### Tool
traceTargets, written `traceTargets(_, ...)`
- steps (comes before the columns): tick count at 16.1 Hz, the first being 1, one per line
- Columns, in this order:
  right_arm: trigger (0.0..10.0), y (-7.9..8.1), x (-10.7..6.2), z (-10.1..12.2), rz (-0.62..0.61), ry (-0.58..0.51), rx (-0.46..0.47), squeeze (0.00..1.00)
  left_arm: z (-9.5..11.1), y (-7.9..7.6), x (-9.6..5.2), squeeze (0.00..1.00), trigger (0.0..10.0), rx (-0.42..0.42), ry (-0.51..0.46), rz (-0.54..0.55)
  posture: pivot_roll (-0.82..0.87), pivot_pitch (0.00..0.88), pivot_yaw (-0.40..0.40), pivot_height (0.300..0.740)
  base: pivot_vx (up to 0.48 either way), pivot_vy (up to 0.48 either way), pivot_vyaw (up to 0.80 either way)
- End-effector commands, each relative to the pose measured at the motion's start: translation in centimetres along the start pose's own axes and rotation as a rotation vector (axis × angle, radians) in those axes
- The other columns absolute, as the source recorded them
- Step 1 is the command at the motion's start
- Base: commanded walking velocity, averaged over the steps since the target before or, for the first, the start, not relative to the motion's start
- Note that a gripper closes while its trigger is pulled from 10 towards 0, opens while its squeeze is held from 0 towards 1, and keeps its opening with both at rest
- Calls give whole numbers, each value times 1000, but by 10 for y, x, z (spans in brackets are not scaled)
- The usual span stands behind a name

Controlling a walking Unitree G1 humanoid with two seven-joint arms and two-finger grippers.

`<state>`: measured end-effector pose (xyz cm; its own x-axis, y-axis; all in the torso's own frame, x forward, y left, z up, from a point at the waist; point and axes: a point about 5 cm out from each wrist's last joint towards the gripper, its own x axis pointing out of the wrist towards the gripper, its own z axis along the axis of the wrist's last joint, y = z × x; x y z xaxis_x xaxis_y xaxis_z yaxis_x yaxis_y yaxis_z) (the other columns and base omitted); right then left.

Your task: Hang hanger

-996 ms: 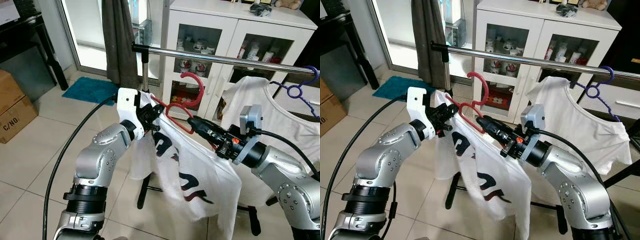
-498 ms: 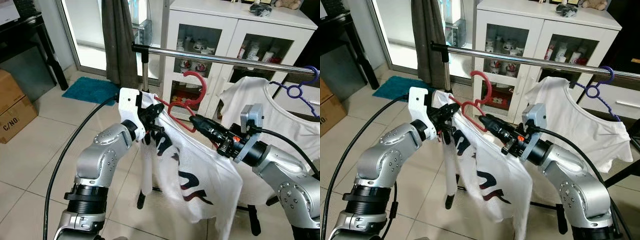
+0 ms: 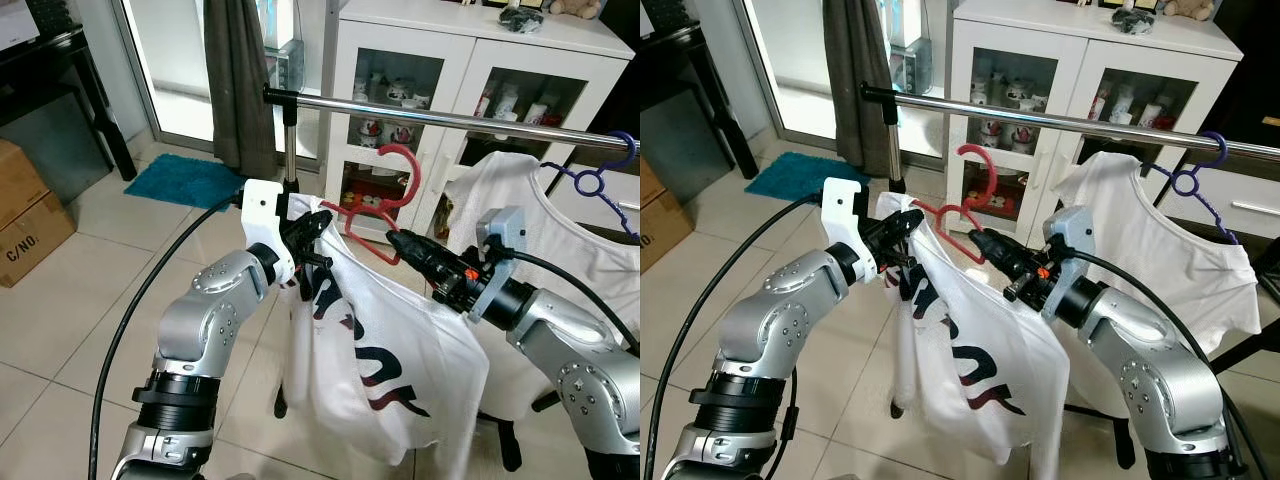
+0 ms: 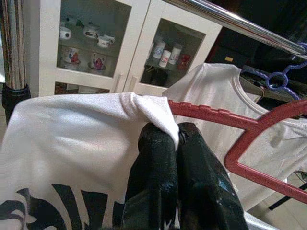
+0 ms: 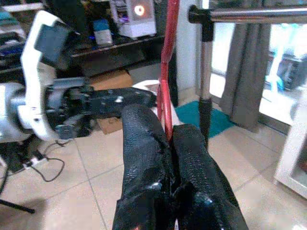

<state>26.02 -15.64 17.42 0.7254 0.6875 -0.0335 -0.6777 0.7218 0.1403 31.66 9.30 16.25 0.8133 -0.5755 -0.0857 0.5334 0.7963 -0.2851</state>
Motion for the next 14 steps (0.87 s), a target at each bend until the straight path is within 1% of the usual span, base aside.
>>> traceTargets(1,10000,-3,0,6,-34,-5,-17,0,2,-1,0,0,0,8,-10,6,-80,0,-19,740,0,0,0)
traceTargets(4,10000,-12,1,3,-157,17,-16,0,-1,-1,0,0,0,16,7,10,-81,0,-18,740,0,0,0)
traceTargets(7,10000,-25,-1,-5,-283,63,-24,0,-1,1,0,0,0,49,16,27,-80,0,-17,740,0,0,0)
traceTargets(10,10000,-30,0,-8,-358,74,-24,0,0,-1,0,0,0,117,39,10,-77,0,-18,740,0,0,0)
traceTargets(12,10000,-28,2,-10,-355,82,-24,0,-2,-5,-1,0,0,162,60,-18,-73,0,-18,740,0,0,0)
traceTargets(13,10000,-23,5,-7,-329,47,-14,0,-5,-5,-1,0,0,173,84,-20,-72,0,-16,740,0,0,0)
traceTargets(14,10000,-21,7,-3,-323,13,-9,0,-8,-5,-2,0,0,183,106,-20,-73,0,-13,740,0,0,0)
